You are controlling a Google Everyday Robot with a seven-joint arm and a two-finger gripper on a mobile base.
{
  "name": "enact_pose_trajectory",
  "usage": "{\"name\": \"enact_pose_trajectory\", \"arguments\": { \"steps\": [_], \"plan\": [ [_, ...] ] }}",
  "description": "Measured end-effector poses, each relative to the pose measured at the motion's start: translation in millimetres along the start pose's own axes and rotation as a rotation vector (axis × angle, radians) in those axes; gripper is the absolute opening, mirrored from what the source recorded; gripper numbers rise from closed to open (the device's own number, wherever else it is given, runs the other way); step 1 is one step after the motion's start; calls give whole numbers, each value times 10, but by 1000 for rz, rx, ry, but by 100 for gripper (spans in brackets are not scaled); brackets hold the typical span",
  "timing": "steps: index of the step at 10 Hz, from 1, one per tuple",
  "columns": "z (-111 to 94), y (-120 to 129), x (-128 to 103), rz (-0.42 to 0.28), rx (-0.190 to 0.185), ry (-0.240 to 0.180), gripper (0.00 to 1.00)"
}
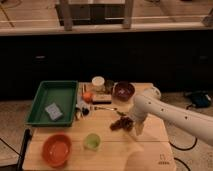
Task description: Place grapes in red bowl
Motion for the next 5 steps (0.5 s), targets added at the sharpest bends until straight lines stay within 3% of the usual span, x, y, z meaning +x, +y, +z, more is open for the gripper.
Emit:
{"name": "enact_pose_trajectory", "arguments": {
  "steps": [5],
  "plan": [
    [63,-11,10,-19,4,-29,80]
  ]
}}
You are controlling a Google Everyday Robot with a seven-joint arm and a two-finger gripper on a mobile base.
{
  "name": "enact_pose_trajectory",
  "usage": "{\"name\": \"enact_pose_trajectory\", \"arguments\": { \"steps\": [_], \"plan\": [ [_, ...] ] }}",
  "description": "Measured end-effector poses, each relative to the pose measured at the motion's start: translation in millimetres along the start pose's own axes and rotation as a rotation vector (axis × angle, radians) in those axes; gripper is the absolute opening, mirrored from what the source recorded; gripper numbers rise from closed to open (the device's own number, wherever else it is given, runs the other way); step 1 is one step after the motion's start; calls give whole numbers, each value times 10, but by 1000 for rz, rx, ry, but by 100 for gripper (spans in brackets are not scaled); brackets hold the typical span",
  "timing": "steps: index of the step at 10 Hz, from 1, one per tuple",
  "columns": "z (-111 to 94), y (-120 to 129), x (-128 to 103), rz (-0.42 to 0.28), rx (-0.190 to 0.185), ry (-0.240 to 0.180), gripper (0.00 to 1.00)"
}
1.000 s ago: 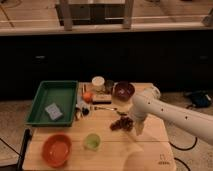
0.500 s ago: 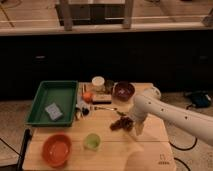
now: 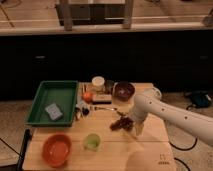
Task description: Place grapes in red bowl
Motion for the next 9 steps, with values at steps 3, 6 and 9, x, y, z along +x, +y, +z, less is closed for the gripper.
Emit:
{"name": "enact_pose_trajectory", "arguments": {
  "steps": [3,6,9],
  "plan": [
    [39,-21,-5,-5,2,-21,80],
    [62,-31,-13,-7,1,-35,80],
    [91,-51,-32,-8,2,-53,80]
  ]
}}
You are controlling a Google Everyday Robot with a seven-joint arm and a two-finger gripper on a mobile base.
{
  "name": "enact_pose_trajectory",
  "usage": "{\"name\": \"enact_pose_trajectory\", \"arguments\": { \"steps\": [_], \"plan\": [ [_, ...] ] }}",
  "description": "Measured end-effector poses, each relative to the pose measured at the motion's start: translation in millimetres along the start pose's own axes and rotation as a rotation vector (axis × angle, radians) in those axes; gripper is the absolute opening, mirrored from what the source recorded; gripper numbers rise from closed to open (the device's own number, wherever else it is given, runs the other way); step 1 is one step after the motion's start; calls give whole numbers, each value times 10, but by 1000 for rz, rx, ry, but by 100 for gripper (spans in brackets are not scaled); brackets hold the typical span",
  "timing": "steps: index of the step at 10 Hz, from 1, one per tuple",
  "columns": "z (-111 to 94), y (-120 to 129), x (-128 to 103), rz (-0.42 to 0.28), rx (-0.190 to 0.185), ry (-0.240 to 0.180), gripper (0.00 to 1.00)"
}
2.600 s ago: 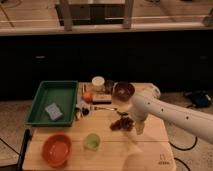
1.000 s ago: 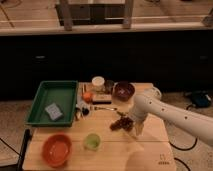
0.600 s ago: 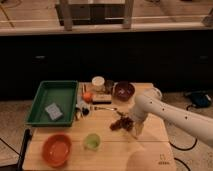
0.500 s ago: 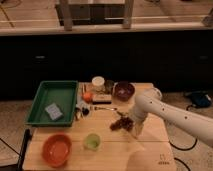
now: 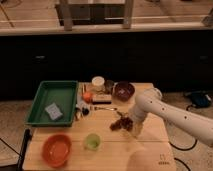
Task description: Place grapes in red bowl
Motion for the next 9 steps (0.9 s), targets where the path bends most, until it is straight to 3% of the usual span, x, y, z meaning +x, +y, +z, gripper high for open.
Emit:
{"name": "enact_pose_trajectory", "arguments": {
  "steps": [7,9],
  "plan": [
    [63,-34,-28,3,3,-33,80],
    [75,-34,-30,2,3,-40,76]
  ]
}}
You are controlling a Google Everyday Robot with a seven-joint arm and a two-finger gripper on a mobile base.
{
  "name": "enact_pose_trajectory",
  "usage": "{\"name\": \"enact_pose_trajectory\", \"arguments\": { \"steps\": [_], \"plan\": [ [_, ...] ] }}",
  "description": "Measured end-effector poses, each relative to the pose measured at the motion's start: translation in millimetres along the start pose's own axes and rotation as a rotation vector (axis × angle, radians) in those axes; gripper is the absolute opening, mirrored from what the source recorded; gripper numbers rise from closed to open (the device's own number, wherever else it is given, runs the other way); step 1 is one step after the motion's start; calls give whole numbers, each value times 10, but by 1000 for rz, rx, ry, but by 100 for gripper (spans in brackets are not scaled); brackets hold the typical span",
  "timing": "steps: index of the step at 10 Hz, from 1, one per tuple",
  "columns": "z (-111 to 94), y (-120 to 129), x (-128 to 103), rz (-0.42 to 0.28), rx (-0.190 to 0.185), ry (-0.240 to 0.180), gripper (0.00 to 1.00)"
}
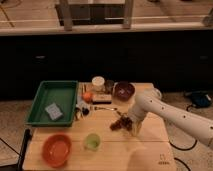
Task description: Place grapes in red bowl
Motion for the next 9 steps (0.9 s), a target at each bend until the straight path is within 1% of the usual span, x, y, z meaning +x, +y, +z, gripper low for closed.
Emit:
{"name": "enact_pose_trajectory", "arguments": {
  "steps": [3,4,5,7,9],
  "plan": [
    [26,6,-1,3,-2,-11,76],
    [32,8,-2,6,-1,-14,74],
    [39,18,2,15,-1,-18,64],
    [49,15,1,18,1,-22,51],
    [57,23,5,23,2,-27,47]
  ]
}}
